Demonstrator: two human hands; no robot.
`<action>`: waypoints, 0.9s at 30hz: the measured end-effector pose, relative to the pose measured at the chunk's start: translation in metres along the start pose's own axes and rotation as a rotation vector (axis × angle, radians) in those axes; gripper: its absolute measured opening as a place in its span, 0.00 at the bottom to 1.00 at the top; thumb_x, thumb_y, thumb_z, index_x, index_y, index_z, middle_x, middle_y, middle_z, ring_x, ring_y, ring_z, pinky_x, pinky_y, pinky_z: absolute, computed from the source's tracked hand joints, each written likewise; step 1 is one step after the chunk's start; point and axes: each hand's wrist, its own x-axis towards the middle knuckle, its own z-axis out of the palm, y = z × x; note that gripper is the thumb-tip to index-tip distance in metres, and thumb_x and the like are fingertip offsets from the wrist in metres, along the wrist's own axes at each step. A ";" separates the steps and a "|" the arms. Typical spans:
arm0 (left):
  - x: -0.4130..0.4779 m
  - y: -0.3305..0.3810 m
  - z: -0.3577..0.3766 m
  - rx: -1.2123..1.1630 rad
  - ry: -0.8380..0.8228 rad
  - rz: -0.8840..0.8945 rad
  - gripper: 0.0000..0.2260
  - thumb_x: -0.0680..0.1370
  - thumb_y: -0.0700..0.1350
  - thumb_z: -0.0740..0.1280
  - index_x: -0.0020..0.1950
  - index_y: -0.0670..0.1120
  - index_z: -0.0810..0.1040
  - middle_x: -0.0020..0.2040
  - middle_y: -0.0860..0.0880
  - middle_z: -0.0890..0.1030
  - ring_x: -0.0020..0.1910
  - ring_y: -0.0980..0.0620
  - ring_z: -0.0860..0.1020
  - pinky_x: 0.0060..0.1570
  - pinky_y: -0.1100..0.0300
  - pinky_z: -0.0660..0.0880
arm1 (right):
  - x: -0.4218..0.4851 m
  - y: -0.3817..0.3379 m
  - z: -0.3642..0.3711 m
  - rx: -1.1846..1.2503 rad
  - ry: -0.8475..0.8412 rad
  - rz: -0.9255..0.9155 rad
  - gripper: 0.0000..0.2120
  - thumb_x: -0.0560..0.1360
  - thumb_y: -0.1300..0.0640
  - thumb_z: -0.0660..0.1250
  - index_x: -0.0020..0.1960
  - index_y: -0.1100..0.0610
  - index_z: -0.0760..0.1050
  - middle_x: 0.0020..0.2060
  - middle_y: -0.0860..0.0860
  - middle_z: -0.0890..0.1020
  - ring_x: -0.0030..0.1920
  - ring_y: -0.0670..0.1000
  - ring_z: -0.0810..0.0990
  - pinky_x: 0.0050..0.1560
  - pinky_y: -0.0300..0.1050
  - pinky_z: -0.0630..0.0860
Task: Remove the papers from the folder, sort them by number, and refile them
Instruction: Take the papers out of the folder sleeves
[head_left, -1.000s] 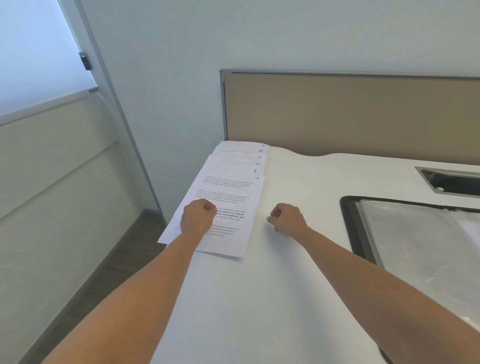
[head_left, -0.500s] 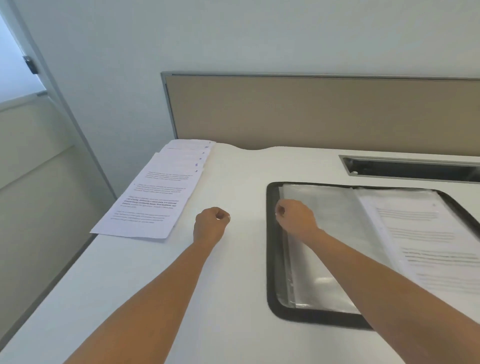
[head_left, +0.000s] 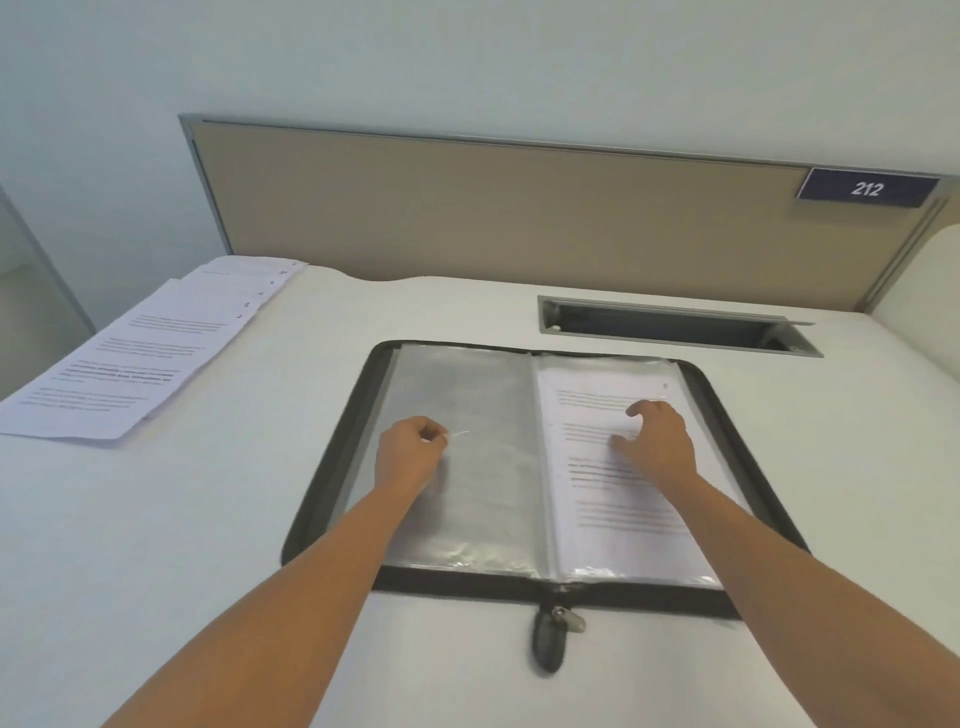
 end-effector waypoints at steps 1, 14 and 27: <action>-0.004 0.004 0.007 -0.001 0.010 -0.006 0.04 0.76 0.40 0.67 0.47 0.43 0.81 0.46 0.49 0.80 0.46 0.51 0.76 0.50 0.59 0.73 | 0.000 0.014 -0.006 -0.031 -0.009 0.006 0.25 0.73 0.51 0.70 0.66 0.58 0.69 0.67 0.55 0.69 0.68 0.55 0.66 0.63 0.51 0.67; -0.035 0.052 0.053 -0.234 -0.075 -0.127 0.02 0.77 0.41 0.67 0.45 0.44 0.79 0.44 0.47 0.80 0.44 0.49 0.78 0.52 0.53 0.76 | -0.005 0.037 -0.023 0.176 -0.113 -0.030 0.25 0.74 0.57 0.69 0.69 0.56 0.66 0.59 0.54 0.79 0.58 0.54 0.77 0.56 0.44 0.70; -0.041 0.129 0.047 -0.306 -0.401 -0.129 0.27 0.74 0.60 0.66 0.68 0.48 0.66 0.61 0.49 0.72 0.54 0.51 0.74 0.41 0.60 0.74 | -0.012 -0.047 -0.054 1.271 -0.583 0.166 0.14 0.76 0.61 0.66 0.61 0.55 0.70 0.49 0.50 0.80 0.53 0.51 0.77 0.42 0.55 0.78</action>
